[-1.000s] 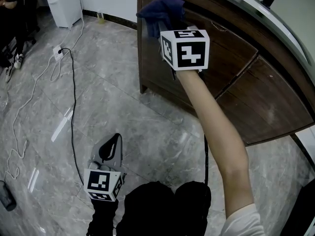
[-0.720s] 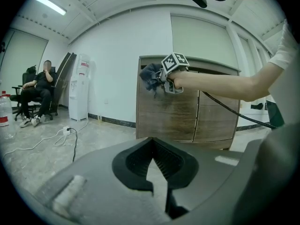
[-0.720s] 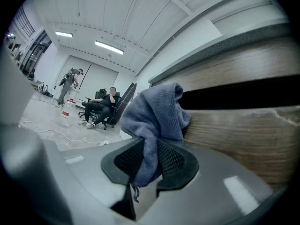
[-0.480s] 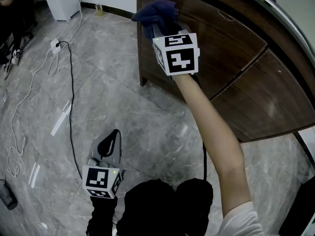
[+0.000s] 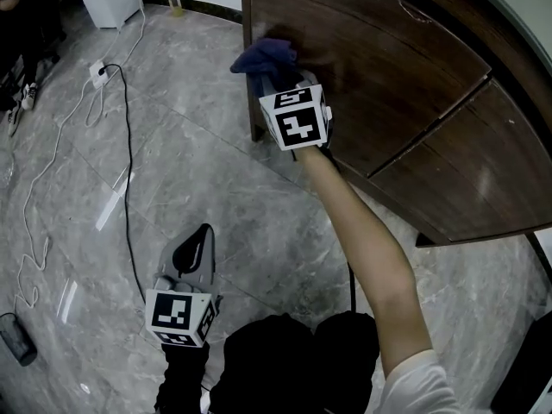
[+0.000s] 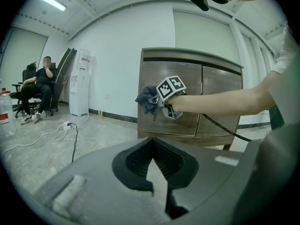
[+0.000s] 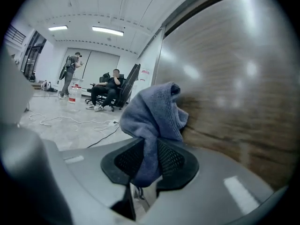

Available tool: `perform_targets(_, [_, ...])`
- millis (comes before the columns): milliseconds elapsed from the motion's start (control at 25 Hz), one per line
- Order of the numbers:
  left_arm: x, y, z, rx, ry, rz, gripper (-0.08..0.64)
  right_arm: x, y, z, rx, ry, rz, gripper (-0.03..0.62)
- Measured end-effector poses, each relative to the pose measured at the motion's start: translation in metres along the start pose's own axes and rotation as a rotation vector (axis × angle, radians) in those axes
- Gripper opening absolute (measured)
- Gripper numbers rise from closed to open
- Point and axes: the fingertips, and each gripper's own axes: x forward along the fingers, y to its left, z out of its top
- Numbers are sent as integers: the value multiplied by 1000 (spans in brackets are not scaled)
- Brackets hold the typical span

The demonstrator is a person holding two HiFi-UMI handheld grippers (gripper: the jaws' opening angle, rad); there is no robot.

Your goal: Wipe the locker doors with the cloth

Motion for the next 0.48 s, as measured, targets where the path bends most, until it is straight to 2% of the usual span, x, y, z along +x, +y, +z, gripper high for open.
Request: perform_targets(480, [5, 6, -17, -6, 26, 16, 0, 35, 22, -73, 36, 97, 52, 87])
